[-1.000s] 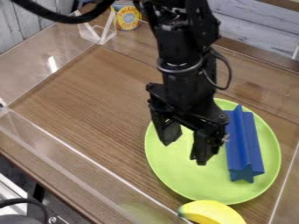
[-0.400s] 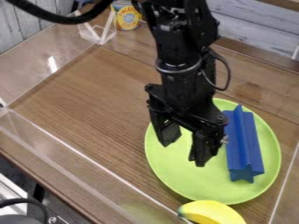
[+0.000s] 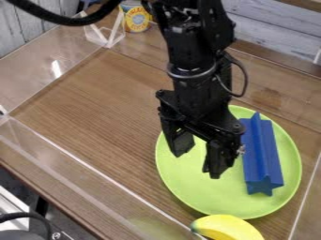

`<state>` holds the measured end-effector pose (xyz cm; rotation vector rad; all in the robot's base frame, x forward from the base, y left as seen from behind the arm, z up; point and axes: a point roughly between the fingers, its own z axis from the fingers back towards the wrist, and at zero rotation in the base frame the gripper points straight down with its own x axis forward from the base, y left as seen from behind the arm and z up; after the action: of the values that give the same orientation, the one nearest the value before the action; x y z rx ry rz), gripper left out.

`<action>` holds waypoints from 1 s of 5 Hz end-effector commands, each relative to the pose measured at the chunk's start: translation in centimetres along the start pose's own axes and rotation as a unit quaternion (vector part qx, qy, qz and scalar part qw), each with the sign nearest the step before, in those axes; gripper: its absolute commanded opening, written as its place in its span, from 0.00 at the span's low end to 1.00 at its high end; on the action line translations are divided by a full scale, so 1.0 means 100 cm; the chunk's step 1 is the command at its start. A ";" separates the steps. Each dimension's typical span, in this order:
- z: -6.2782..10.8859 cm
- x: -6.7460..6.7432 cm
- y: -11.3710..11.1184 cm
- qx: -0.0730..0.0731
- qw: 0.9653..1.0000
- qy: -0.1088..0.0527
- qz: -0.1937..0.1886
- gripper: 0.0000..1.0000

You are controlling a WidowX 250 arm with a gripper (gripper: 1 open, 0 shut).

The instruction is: Put the banana in the green plate

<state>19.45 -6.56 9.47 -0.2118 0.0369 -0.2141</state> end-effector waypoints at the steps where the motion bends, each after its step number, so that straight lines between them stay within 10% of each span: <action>1: 0.009 0.004 0.001 0.000 1.000 -0.021 0.001 1.00; 5: 0.004 0.003 -0.003 -0.003 0.999 -0.008 -0.035 1.00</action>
<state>19.41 -6.59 9.42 -0.2173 0.0369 -0.2655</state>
